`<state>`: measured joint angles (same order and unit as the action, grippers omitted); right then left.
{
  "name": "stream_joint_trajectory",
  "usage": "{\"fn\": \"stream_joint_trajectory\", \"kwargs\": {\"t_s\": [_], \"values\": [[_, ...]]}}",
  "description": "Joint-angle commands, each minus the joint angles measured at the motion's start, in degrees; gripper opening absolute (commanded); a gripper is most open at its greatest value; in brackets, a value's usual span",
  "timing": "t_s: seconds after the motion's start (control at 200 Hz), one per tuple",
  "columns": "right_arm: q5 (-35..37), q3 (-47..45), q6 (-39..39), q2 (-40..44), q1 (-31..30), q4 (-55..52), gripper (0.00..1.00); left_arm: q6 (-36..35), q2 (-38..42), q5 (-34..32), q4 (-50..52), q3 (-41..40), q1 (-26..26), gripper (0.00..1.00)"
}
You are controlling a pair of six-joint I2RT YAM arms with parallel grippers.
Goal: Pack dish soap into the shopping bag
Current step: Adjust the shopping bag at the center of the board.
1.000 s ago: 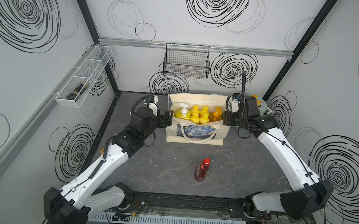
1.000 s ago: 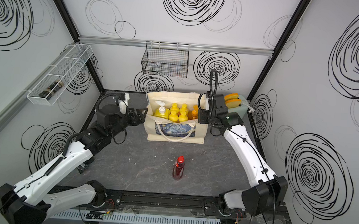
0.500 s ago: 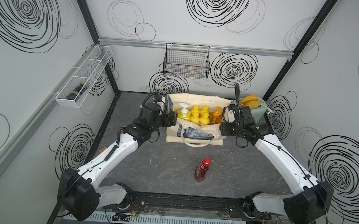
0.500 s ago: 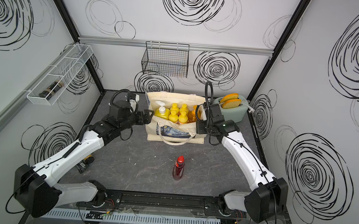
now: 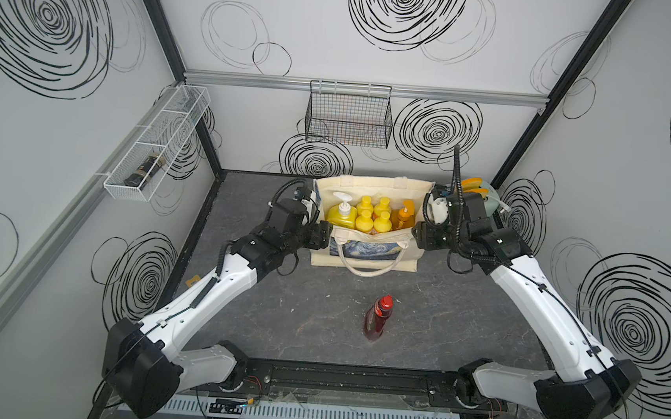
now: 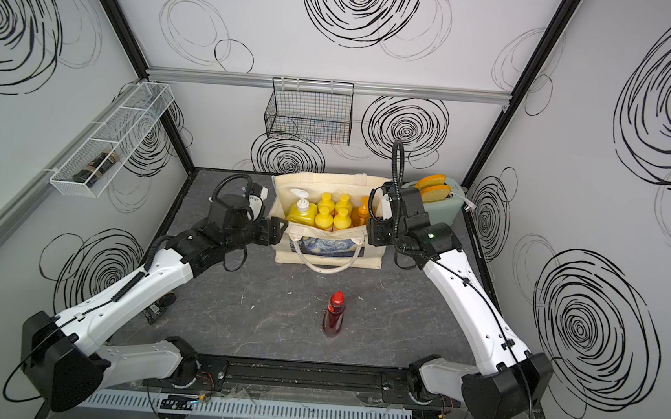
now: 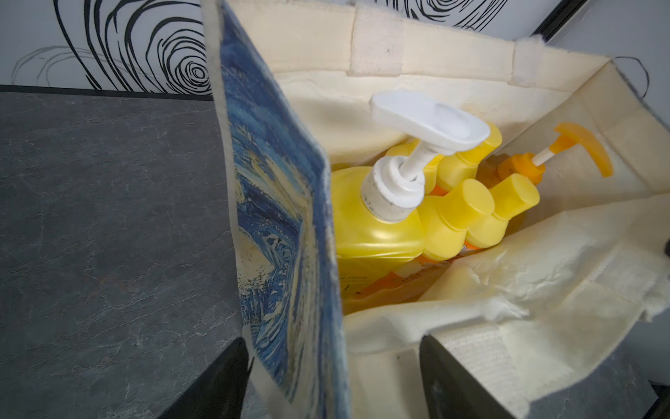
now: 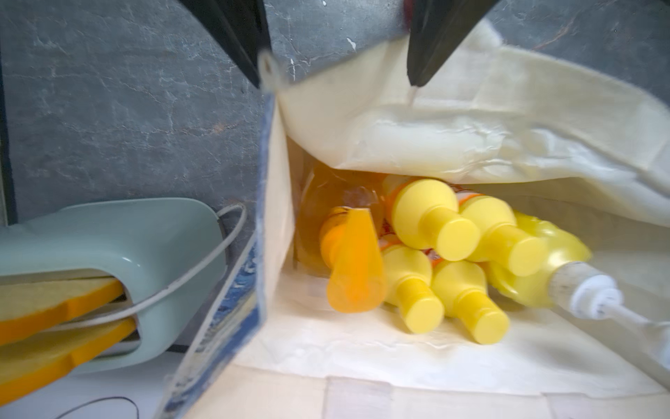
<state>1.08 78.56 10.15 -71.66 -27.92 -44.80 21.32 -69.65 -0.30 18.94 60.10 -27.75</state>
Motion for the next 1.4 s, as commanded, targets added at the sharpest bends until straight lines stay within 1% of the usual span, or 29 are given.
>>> {"fn": "stream_joint_trajectory", "kwargs": {"t_s": [0.0,0.155,0.305,0.435,0.58,0.771,0.896,1.031,1.211,1.311,1.396], "values": [[-3.41,3.09,-1.06,1.35,-5.0,-2.64,0.63,-1.83,1.59,-0.71,3.85,-1.32,-0.04,0.75],[-3.29,3.45,-1.13,1.8,-11.71,-5.37,0.61,-1.76,2.99,-1.21,5.77,-2.98,-1.5,0.76],[-2.8,1.93,-0.32,4.41,-15.27,-7.52,0.61,-1.61,4.7,-2.59,7.32,-4.74,-2.91,0.78],[-2.83,-0.36,0.8,6.33,-18.17,-8.61,0.62,-1.9,6.91,-3.57,8.28,-5.94,-2.3,0.78],[-2.89,-2.48,1.52,6.47,-21.96,-10.43,0.63,-2.34,7.38,-3.46,9.05,-6.72,-1.55,0.79],[-1.31,-3.51,3.23,6.97,-26.5,-12.1,0.66,-2.65,8.17,-3.15,9.29,-6.85,-0.65,0.79],[-0.49,-4.79,4.4,7.02,-28.83,-12.61,0.67,-2.65,8.93,-2.88,9.95,-4.03,0.25,0.79],[0.58,-7.07,5.87,7.23,-31.14,-13.18,0.68,-2.37,9.4,0.21,10.43,2.71,3.59,0.84],[1.88,-9.38,7.58,8.0,-32.85,-14.0,0.69,-2.45,6.08,6.32,9.6,9.06,9.36,0.85],[3.19,-10.2,8.65,8.45,-33.4,-14.35,0.69,-2.55,4.06,7.67,8.86,11.1,10.27,0.85],[2.97,-11.54,9.46,8.66,-34.06,-13.58,0.69,-2.73,2.08,8.67,8.29,12.34,10.66,0.84]]}}
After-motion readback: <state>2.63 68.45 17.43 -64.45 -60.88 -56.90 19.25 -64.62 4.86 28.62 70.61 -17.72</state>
